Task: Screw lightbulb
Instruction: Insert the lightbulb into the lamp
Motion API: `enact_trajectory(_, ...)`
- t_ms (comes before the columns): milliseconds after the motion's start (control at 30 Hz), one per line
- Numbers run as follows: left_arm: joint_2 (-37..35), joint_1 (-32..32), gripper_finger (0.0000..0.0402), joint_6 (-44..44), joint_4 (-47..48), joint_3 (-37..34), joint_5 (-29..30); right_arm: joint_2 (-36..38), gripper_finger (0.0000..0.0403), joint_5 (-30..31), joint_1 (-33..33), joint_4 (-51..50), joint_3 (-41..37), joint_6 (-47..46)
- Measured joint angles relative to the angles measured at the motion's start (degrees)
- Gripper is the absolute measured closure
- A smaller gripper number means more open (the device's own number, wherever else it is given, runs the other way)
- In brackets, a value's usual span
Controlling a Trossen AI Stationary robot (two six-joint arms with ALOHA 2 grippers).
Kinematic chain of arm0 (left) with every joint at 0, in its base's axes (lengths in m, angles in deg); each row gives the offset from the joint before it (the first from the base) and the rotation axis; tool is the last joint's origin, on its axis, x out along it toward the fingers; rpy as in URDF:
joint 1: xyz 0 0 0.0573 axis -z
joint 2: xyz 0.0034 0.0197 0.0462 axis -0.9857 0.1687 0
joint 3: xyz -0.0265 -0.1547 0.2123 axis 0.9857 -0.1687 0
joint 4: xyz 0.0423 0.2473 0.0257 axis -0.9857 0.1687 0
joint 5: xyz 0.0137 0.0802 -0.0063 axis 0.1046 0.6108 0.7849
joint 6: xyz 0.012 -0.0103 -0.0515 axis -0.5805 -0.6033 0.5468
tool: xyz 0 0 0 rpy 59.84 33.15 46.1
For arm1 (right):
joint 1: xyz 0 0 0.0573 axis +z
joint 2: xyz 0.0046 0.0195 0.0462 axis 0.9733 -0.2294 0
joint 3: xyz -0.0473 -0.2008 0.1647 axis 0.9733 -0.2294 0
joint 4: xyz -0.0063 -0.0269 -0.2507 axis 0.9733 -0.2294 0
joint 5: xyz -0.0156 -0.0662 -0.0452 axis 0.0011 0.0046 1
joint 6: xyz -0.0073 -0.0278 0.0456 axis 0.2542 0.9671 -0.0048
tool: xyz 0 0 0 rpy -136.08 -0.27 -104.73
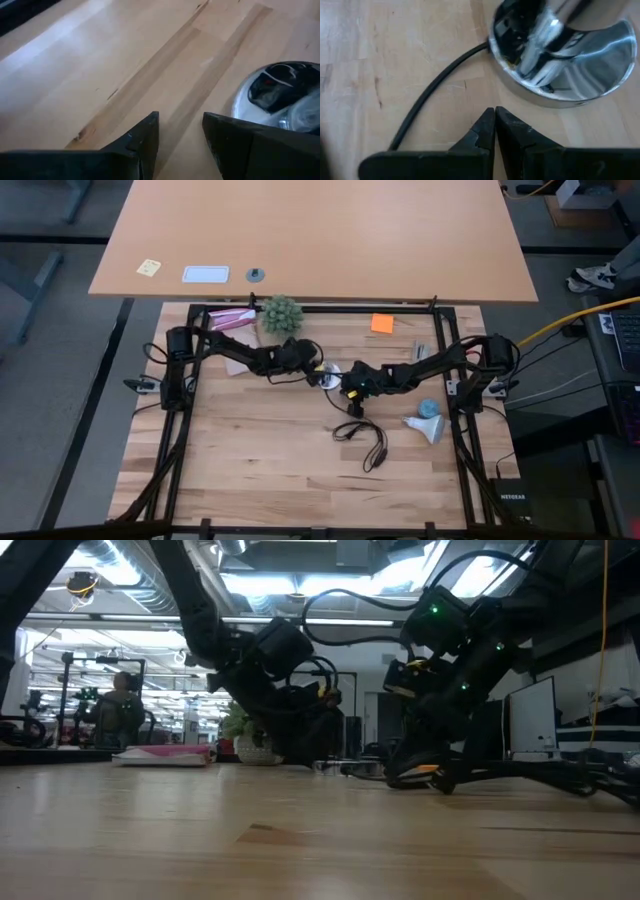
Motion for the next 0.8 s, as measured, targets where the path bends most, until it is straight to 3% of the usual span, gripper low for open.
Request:
enact_trajectory(367, -0.8, 3.9, 0.0259, 2.8, 4.8, 0.0, 1.3, -0.2, 0.0379, 7.2, 0.0, 2.6, -0.3, -0.1)
enact_trajectory(633, -6.0, 7.8, 0.0259, 8.0, 15.8, -0.2, 0.1, -0.4, 0.0379, 13.6, -0.2, 3.1, -0.4, -0.7)
enact_trajectory(800, -6.7, 10.8, 0.0259, 8.6, 15.0, -0.4, -1.7, -0.4, 0.0379, 15.4, -0.2, 4.9, -0.5, -2.6)
